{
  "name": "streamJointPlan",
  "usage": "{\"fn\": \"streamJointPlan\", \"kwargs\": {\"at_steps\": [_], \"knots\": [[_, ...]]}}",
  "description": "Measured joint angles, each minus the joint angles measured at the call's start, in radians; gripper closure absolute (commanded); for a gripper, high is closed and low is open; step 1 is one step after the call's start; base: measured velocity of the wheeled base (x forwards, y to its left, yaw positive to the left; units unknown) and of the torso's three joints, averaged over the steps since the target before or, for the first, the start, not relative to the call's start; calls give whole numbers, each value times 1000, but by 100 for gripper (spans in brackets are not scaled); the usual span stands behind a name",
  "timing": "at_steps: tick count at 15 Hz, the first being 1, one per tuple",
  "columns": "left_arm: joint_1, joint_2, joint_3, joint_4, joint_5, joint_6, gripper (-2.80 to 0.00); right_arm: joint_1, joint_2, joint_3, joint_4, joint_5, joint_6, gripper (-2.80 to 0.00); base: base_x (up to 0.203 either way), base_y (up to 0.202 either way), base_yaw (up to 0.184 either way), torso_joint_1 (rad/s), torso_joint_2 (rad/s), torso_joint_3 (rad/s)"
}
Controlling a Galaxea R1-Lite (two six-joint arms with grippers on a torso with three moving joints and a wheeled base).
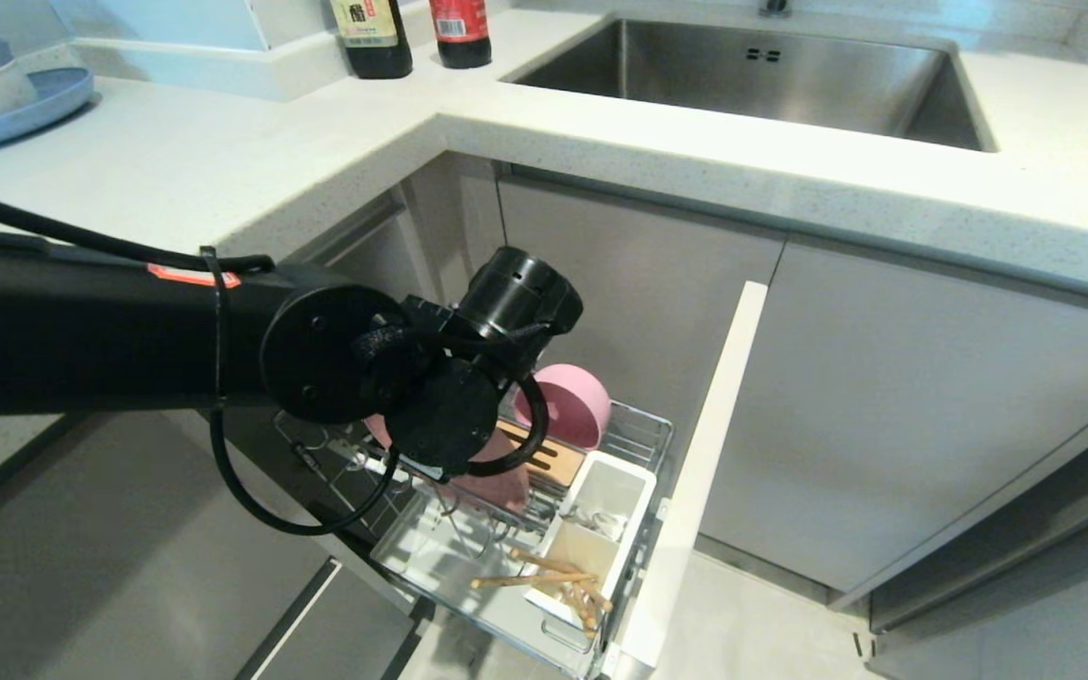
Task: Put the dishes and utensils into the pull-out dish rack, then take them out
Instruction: Take the plate out of the cupboard
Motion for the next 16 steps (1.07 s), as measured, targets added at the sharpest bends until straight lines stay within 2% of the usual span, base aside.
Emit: {"fn": "streamJointPlan", "kwargs": {"at_steps": [2,6,10,13,16], "knots": [[-21,-18,-14,2,17,4,0,0,0,0,0,0,0,0,0,0,0,0,0,0],[-77,-68,-29,4,104,21,0,0,0,0,0,0,0,0,0,0,0,0,0,0],[-155,-126,-30,2,176,67,0,0,0,0,0,0,0,0,0,0,0,0,0,0],[-249,-184,-43,2,218,153,0,0,0,0,0,0,0,0,0,0,0,0,0,0],[-345,-231,-109,-1,265,293,0,0,0,0,0,0,0,0,0,0,0,0,0,0]]}}
